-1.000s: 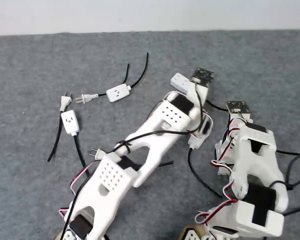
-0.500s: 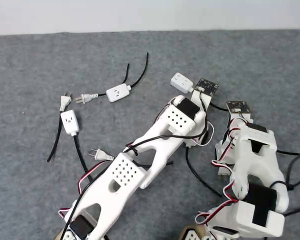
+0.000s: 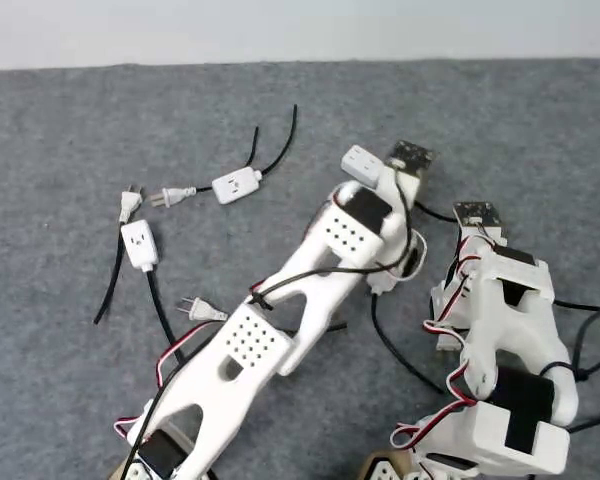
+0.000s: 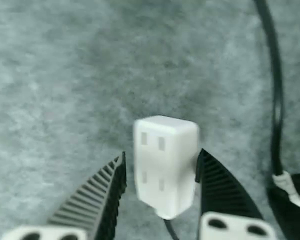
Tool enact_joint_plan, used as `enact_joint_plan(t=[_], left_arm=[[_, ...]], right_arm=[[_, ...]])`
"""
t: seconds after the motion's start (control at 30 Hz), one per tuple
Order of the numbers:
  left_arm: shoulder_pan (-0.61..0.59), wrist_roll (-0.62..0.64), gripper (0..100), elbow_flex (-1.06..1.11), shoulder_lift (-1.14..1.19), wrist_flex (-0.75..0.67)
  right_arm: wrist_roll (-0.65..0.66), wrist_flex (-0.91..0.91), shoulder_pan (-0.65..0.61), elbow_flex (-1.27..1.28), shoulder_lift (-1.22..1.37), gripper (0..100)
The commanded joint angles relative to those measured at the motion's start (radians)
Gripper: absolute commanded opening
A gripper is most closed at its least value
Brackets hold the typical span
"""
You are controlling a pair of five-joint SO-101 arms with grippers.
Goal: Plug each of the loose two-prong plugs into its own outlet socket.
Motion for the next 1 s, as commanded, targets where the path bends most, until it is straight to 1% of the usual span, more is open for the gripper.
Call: enact_joint_plan(t=[0.0,0.37,0.47,0.57,0.67,0.97], left_arm=[[-0.017,0.006,21,-0.047,-0.021,0.038],[-0.018,0.008,21,-0.025,-0.025,0.041],[-0.048,0.008,21,-0.012,-0.091,0.041],[-0.078,0.008,21,0.087,-0.189,0.04],[-0.063,0.011,22,0.213,-0.242,0.034],[-0.048,0.014,22,0.237,-0.236,0.005]], right_arm=[[0.011,-0.024,0.012,-0.055,0.005,0.8],[0.011,-0.024,0.01,-0.055,0.005,0.8],[0.012,-0.024,0.01,-0.055,0.005,0.8],[0.012,-0.024,0.01,-0.055,0.005,0.8],[0.012,-0.024,-0.004,-0.055,0.005,0.8],[0.009,-0.024,-0.004,-0.055,0.007,0.8]])
